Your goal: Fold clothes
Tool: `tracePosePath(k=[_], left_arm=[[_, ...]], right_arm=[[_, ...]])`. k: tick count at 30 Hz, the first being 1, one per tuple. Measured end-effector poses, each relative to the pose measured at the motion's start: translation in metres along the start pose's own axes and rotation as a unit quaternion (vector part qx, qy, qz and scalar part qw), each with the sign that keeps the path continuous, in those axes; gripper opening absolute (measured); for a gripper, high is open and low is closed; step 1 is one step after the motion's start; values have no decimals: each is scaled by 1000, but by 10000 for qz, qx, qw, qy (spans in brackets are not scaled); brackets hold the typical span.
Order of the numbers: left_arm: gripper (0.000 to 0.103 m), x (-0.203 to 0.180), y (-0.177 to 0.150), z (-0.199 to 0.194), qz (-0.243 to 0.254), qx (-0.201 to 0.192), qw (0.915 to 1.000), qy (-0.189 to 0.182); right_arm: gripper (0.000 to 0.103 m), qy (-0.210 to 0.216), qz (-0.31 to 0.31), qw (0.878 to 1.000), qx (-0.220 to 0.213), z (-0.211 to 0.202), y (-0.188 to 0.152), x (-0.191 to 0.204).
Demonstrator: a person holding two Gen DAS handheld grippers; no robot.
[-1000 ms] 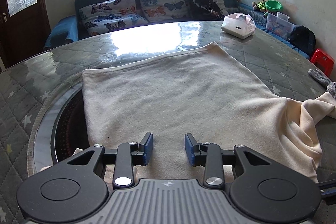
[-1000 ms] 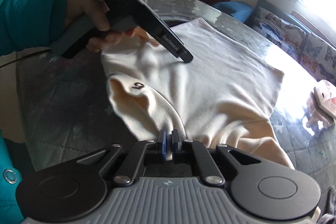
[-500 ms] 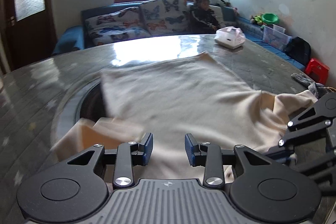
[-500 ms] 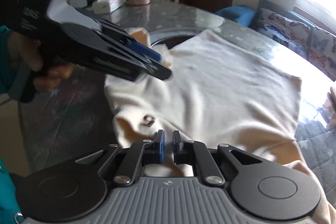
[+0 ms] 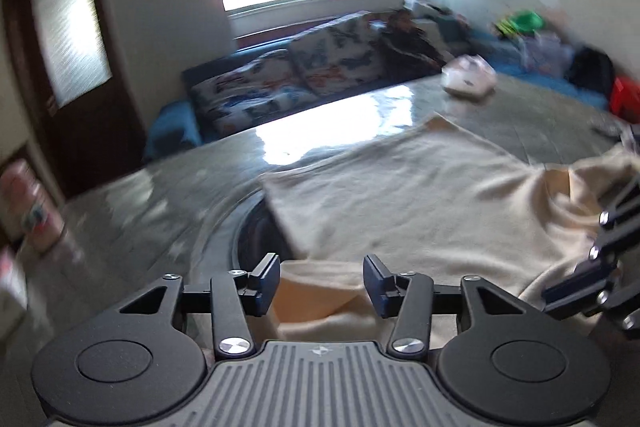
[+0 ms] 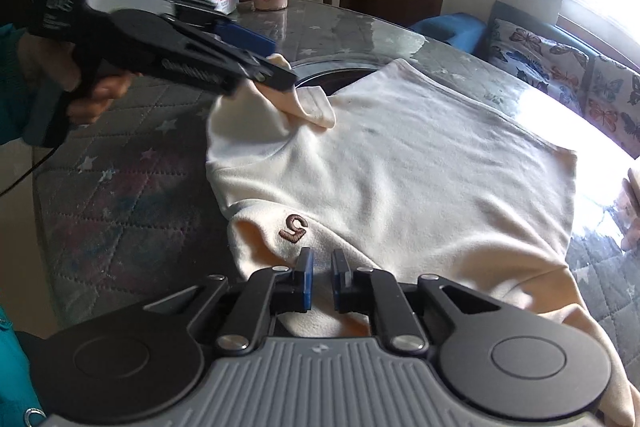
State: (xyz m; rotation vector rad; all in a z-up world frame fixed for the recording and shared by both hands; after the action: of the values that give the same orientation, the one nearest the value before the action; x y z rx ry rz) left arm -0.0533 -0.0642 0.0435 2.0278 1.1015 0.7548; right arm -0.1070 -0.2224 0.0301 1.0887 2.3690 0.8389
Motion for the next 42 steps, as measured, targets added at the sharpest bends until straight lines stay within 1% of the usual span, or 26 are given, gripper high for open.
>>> tracePosePath(k=[3,5,6,7,8,9,10,11,14,16,18,23,25,27,30,31,34,37,39,40,41,42], left_arm=[[50,-7,1,21,240,228,9993,-153],[50,-5,-1,32,216,349,9990,-166],[46,-3,-2,36,172,405,9989,-157],[40,-1,-3,41,128,460,9987,-148],[25,1,-4,45,85,515,9985,-140],[17,5,-6,47,-7,528,9985,-145],[14,10,-6,44,-149,476,9986,-160],[9,17,-7,39,-305,383,9987,-152],[5,39,-8,17,-845,51,9964,-42],[5,57,-12,-1,-1220,-171,9923,143],[4,77,-20,-19,-1635,-328,9852,404],[4,122,-51,-63,-2526,-685,9587,1118],[4,129,-66,-81,-2789,-835,9485,1249],[4,128,-80,-98,-2913,-1008,9414,1371],[4,120,-103,-124,-3106,-1327,9300,1449],[4,119,-110,-128,-3171,-1303,9275,1488],[4,119,-129,-134,-3406,-872,9224,1601],[5,121,-146,-137,-3495,-364,9226,1594],[5,123,-150,-137,-3497,-181,9222,1642],[6,125,-151,-137,-3489,-109,9222,1667],[9,127,-150,-137,-3484,-88,9223,1673],[16,130,-147,-138,-3481,-121,9226,1657]], right_arm=[[10,-2,9,10000,16,0,0,0],[10,0,14,10000,27,0,0,0],[11,0,22,10000,31,1,0,0],[11,-2,30,10000,34,1,0,0],[11,-7,31,10000,38,1,0,0],[11,-12,32,10000,40,1,0,1],[11,-16,34,10000,42,1,0,1],[11,-19,37,10000,44,1,0,1],[11,-43,27,10000,58,2,1,2],[11,-62,26,10000,67,2,1,2],[11,-84,16,9999,71,3,2,3],[12,-128,0,9999,82,3,2,4],[13,-162,-10,9998,84,3,2,4],[17,-196,-2,9998,89,3,2,3],[18,-241,8,9997,99,2,2,3],[18,-250,-4,9996,106,2,2,3],[19,-278,-38,9995,126,2,3,3],[23,-306,-72,9994,147,2,4,4],[28,-321,-63,9994,149,1,5,3],[32,-331,-57,9993,141,1,5,3],[39,-344,-54,9993,129,0,5,3],[46,-348,-36,9993,110,-1,5,3]])
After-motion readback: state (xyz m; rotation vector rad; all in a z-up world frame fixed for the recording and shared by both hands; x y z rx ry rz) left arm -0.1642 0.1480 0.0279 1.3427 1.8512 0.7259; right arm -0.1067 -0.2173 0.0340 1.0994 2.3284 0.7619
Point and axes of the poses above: each gripper's, at about its wrist camera, not at the fingertips, and z roughly the way its jaws point, x to its left, y to its top, the point moved 1 cm from there along z, roughly the way its jaws point, and after that the axes turned 5 degrees about -y, right-handed, at the moved point
